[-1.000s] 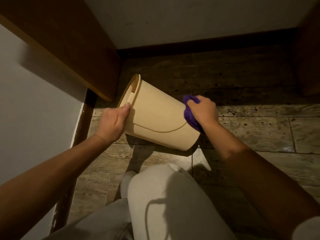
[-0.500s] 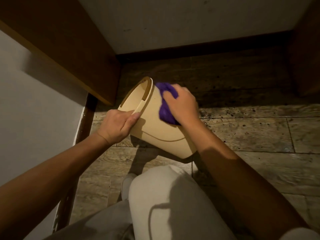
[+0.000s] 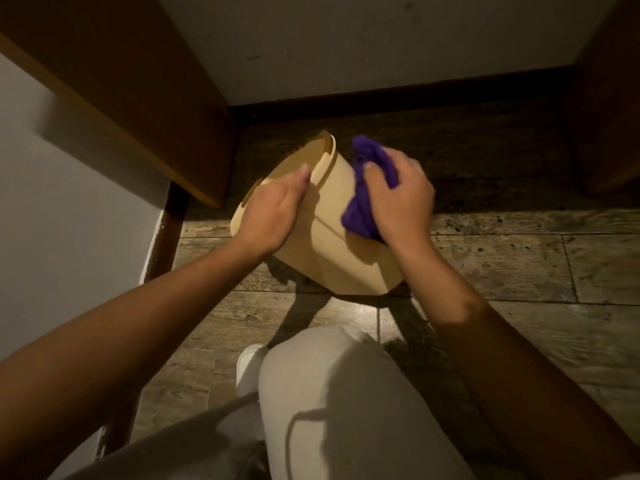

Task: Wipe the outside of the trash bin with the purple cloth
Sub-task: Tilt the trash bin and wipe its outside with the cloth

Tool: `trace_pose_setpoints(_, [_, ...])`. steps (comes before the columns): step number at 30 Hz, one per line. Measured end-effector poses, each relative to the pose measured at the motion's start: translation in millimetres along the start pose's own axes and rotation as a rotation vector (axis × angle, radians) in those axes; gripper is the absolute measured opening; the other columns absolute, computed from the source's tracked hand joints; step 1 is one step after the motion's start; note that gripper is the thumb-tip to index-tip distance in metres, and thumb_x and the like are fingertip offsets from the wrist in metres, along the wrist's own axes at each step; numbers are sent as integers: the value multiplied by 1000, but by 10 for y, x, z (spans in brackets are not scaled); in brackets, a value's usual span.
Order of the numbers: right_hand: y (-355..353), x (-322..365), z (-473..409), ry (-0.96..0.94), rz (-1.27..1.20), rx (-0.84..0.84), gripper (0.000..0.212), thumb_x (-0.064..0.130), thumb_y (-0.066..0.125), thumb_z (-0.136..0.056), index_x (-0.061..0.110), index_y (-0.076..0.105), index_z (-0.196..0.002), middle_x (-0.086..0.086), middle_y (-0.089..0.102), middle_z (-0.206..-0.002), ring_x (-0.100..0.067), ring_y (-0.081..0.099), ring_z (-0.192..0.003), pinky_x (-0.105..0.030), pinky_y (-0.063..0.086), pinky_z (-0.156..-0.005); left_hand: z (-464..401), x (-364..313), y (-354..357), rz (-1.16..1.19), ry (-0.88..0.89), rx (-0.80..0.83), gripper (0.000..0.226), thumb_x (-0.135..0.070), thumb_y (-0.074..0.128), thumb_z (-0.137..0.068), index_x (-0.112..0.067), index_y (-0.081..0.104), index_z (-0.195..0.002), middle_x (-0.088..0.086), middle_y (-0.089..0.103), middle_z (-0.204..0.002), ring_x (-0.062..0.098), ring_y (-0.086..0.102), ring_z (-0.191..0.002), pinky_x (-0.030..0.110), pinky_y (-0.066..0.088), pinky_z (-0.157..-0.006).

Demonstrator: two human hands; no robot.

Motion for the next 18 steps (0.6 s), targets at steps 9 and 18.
trace_pose_setpoints(9, [81, -692, 218, 75, 361, -78, 48, 52, 43, -100, 24, 60, -134, -14, 54, -137, -32, 51, -122, -42, 47, -91, -59, -2, -34, 110, -38, -24, 35, -41, 35, -112, -25, 66, -112, -8, 67, -100, 6, 64, -93, 38, 52, -83])
trace_pose_setpoints(18, [46, 107, -42, -147, 50, -86, 40, 47, 53, -98, 27, 62, -131, -4, 61, -129, -20, 59, -111, -33, 48, -87, 60, 96, 210, 296, -159, 139, 52, -54, 28, -109, -33, 48, -152, -2, 59, -148, 17, 54, -135, 41, 41, -115])
Point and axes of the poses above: each hand's wrist, its own z-axis away from the middle knuckle, its own y-axis out of the palm, x = y × z, the point moved 9 cm from there along -z, towards the middle knuckle
